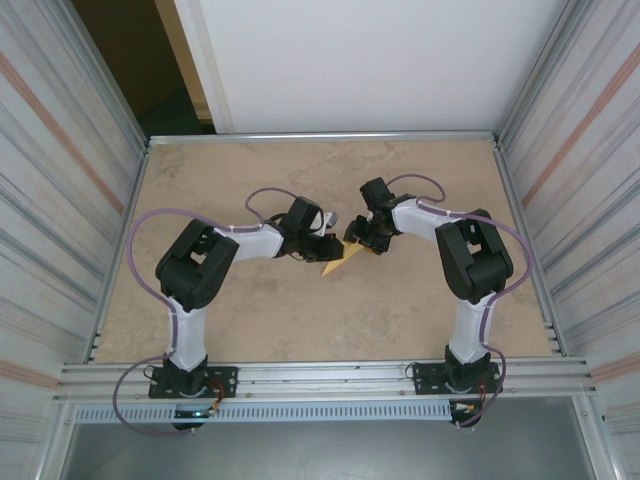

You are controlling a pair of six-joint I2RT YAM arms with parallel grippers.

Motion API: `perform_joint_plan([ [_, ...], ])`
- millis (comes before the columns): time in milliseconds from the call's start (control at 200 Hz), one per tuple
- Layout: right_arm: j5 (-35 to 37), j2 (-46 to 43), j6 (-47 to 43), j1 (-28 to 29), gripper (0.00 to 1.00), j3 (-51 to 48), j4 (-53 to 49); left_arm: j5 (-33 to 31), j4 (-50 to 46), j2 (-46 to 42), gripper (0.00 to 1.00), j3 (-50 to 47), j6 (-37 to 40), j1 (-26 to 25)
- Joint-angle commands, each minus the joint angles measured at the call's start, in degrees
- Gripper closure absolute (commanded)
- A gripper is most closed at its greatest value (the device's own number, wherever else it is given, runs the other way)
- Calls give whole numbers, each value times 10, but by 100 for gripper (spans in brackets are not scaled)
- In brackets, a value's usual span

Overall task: Fold a paper plane with a square sheet of paper (pick it up from the middle)
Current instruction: Fold the wing for the fifth time at the center of the table.

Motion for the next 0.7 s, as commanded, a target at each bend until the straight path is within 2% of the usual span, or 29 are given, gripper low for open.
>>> perform_joint_plan([
  [0, 28, 125, -9, 15, 44, -55, 18, 14, -5, 14, 88, 7, -4, 3],
  [692, 28, 125, -8, 16, 44, -56, 18, 7, -8, 23, 90, 5, -7, 3],
])
